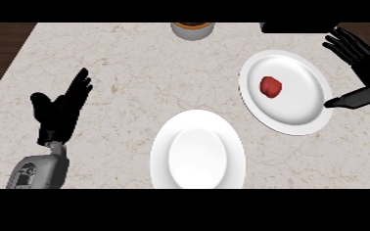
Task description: Pick the bell pepper from the plate and place it in the plate
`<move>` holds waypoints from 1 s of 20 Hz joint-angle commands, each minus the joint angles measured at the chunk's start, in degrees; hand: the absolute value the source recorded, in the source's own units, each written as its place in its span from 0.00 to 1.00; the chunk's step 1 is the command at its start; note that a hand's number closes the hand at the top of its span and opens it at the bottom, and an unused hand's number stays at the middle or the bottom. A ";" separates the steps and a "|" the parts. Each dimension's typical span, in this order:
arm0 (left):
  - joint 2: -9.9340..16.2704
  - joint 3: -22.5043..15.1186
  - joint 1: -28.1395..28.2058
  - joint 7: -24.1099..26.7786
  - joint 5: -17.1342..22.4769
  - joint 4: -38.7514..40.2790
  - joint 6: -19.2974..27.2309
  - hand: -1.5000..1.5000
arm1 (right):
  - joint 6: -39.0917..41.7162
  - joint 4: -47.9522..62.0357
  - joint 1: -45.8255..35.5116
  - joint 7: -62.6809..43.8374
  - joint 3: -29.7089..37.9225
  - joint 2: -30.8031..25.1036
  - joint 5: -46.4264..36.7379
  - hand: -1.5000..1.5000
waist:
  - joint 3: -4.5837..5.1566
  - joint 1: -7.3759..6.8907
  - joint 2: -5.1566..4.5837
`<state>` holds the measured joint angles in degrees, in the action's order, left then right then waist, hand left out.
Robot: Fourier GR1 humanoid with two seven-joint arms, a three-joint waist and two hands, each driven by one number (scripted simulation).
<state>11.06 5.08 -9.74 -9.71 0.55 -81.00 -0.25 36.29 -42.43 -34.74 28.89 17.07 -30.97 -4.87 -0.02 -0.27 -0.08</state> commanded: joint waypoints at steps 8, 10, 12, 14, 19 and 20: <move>-0.58 -0.36 -0.19 1.54 -0.11 1.60 -1.42 0.50 | 8.37 10.79 -2.05 12.38 0.25 -8.83 0.56 0.00 | -0.10 -0.84 -0.42; 0.44 0.59 -2.95 -1.80 0.31 0.46 -0.97 0.50 | 4.96 13.80 -3.21 14.28 -0.60 -8.03 -0.95 0.00 | -0.14 -1.28 -0.52; -0.54 -0.28 -0.07 -2.11 0.35 -3.18 -0.59 0.50 | 5.97 14.22 -0.72 17.00 -0.47 -9.93 -0.53 0.00 | -0.18 -1.44 -0.42; -1.46 -0.77 -2.66 -2.31 -0.52 -1.29 0.51 0.50 | 3.94 16.84 -2.50 17.48 -1.20 -9.80 -1.50 0.00 | -0.22 -1.68 -0.74; 0.83 1.07 -2.68 0.92 -0.01 3.46 -1.97 0.50 | 3.60 18.80 -4.92 17.36 -3.36 -12.34 -3.14 0.00 | -0.15 -1.55 -0.74; 0.51 1.22 -3.45 3.15 -0.01 5.29 -2.13 0.50 | 4.57 19.57 -3.09 19.72 -3.18 -13.97 -3.03 0.00 | -0.21 -1.52 -1.05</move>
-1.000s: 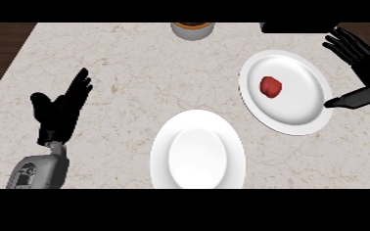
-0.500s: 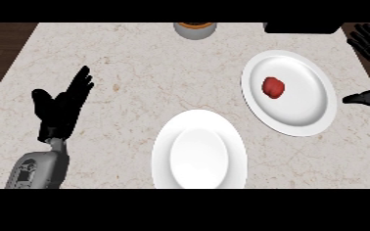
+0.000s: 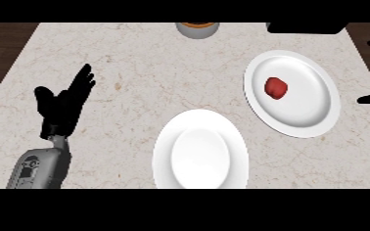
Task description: Pick the bell pepper from the plate and place it in the plate
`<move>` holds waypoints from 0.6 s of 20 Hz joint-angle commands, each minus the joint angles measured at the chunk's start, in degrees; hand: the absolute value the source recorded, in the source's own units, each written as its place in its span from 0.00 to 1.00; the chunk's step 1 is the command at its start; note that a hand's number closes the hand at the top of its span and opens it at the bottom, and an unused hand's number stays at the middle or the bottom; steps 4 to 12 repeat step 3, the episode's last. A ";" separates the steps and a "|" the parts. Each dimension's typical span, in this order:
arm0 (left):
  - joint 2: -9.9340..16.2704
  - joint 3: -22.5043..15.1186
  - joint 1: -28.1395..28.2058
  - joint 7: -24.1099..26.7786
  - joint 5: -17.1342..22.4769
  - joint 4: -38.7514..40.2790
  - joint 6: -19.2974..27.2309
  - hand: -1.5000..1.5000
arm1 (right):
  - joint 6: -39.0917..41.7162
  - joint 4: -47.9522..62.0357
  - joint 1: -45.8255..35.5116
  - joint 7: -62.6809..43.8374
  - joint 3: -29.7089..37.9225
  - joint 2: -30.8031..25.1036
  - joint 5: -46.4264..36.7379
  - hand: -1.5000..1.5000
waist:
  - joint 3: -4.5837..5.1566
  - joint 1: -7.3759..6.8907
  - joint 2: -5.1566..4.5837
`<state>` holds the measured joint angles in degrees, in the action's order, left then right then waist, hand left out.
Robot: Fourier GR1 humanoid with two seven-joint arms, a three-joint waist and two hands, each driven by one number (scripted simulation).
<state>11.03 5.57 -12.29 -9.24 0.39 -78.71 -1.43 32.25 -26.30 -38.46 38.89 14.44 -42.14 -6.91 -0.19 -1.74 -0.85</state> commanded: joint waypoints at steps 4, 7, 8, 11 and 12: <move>-0.41 -0.11 -0.37 0.04 0.13 -0.22 -0.08 0.50 | 7.34 5.17 -1.01 8.98 -2.29 -2.69 -2.46 0.00 | -0.08 -0.77 -0.16; -0.41 -0.11 -0.37 0.04 0.13 -0.22 -0.08 0.50 | 7.34 5.17 -1.01 8.98 -2.29 -2.69 -2.46 0.00 | -0.08 -0.77 -0.16; -0.41 -0.11 -0.37 0.04 0.13 -0.22 -0.08 0.50 | 7.34 5.17 -1.01 8.98 -2.29 -2.69 -2.46 0.00 | -0.08 -0.77 -0.16; -0.41 -0.11 -0.37 0.04 0.13 -0.22 -0.08 0.50 | 7.34 5.17 -1.01 8.98 -2.29 -2.69 -2.46 0.00 | -0.08 -0.77 -0.16; -0.41 -0.11 -0.37 0.04 0.13 -0.22 -0.08 0.50 | 7.34 5.17 -1.01 8.98 -2.29 -2.69 -2.46 0.00 | -0.08 -0.77 -0.16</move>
